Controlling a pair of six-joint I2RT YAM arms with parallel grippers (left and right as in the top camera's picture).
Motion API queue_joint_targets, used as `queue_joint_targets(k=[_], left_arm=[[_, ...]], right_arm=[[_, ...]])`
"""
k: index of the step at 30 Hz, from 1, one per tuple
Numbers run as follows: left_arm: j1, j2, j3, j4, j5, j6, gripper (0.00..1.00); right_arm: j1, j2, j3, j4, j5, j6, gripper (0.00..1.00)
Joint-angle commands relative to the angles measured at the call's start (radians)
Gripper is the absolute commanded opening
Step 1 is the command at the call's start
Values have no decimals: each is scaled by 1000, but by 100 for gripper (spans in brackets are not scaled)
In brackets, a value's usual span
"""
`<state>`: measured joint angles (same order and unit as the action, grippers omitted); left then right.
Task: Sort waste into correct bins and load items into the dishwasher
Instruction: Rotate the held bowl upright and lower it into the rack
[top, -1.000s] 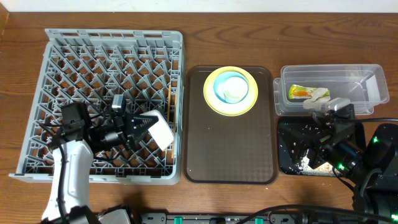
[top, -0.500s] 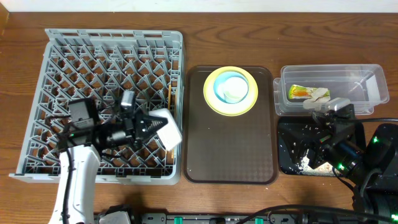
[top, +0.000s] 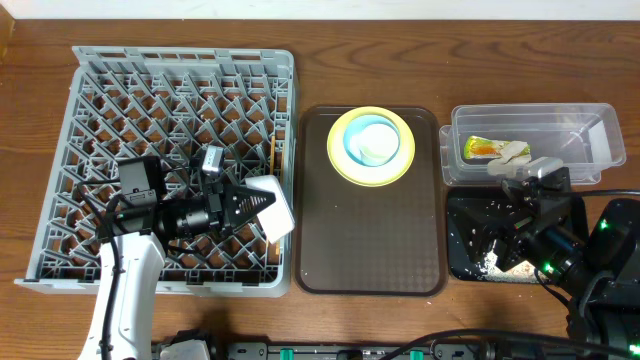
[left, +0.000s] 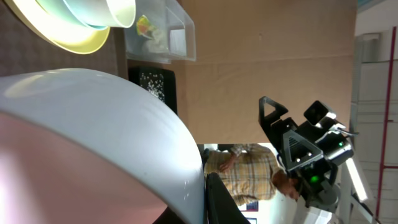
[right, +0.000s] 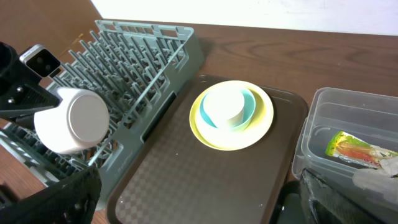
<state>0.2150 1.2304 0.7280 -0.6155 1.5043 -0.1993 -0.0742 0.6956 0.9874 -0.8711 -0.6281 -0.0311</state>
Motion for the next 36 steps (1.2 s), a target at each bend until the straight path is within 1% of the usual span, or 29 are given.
queue_joint_targets(k=[1, 4, 13, 23, 28, 32, 33, 35, 36], left_arm=[[-2, 7, -6, 4, -29, 35, 8], [-1, 27, -6, 4, -64, 36, 8], [-1, 111, -6, 3, -66, 49, 8], [-1, 114, -6, -5, -65, 32, 8], [31, 114, -6, -4, -65, 4, 14], [86, 114, -6, -4, -66, 4, 15], [98, 114, -6, -4, -66, 4, 17], [118, 114, -6, -4, -66, 4, 25], [129, 114, -6, -4, -67, 4, 27]], right_arm=[[10, -3, 11, -1, 3, -11, 99], [10, -3, 11, -1, 3, -11, 99], [10, -3, 11, -1, 3, -11, 99], [10, -3, 11, -2, 3, -11, 99], [10, -3, 11, -1, 3, -11, 99], [10, -3, 11, -2, 3, -11, 99], [10, -3, 11, -1, 3, -11, 99], [10, -3, 11, -1, 3, -11, 99], [10, -3, 11, -2, 3, -11, 99]])
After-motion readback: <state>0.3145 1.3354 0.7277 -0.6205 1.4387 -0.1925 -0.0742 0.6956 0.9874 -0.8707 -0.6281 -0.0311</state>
